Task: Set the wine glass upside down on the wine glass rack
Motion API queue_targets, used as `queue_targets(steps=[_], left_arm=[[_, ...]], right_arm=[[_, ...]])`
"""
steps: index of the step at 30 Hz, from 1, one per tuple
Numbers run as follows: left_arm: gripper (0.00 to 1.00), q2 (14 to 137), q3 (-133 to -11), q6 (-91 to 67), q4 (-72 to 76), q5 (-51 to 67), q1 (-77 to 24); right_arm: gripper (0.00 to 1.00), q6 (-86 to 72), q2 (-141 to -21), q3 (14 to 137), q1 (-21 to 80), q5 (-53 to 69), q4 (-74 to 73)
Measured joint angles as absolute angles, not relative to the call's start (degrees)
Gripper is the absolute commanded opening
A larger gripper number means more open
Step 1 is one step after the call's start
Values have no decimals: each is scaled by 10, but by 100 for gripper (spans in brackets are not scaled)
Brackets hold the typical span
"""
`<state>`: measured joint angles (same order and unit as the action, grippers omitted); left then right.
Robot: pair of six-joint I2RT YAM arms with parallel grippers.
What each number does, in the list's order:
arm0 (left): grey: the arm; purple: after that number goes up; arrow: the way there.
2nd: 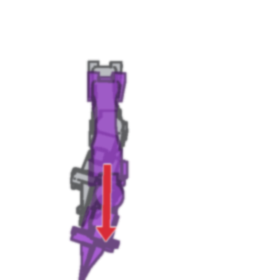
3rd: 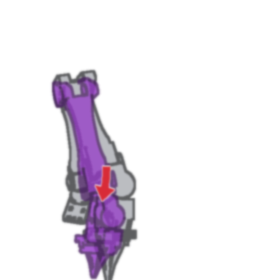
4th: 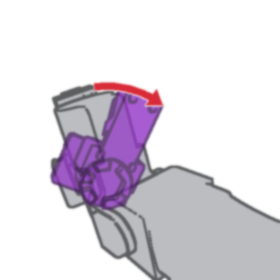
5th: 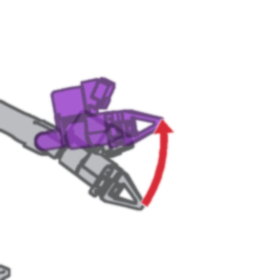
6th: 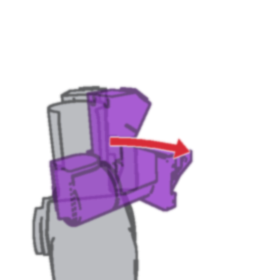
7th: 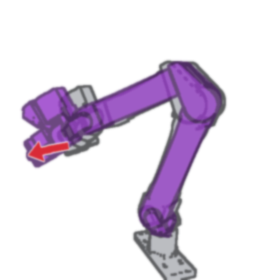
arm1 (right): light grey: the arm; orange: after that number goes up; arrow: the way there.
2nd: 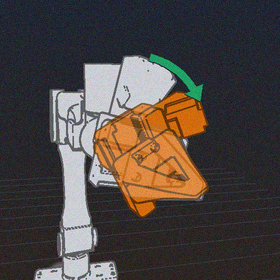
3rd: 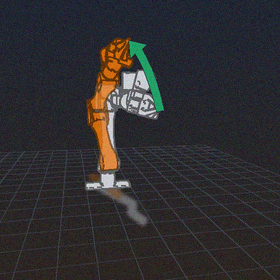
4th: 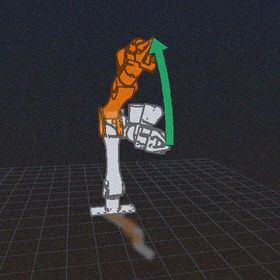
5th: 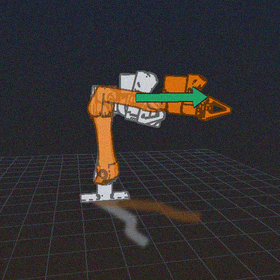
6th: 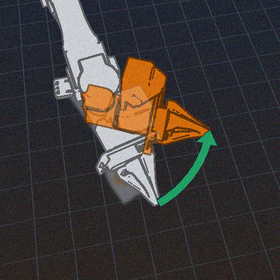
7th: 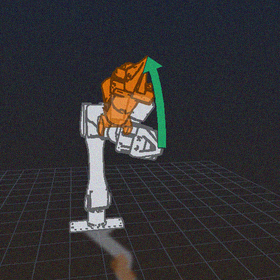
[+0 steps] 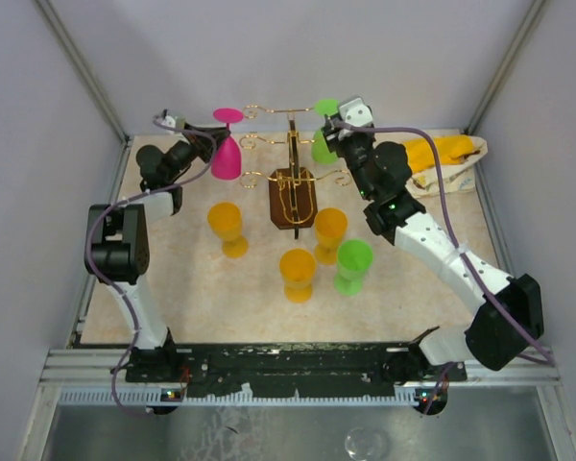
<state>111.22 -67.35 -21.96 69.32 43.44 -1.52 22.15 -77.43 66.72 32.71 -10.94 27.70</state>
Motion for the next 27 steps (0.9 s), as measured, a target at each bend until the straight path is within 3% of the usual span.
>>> queue_targets(steps=[27], left_arm=[[0, 1253, -822, -198, 696, 429, -86]], right_arm=[[49, 245, -779, 669, 324, -116, 257]])
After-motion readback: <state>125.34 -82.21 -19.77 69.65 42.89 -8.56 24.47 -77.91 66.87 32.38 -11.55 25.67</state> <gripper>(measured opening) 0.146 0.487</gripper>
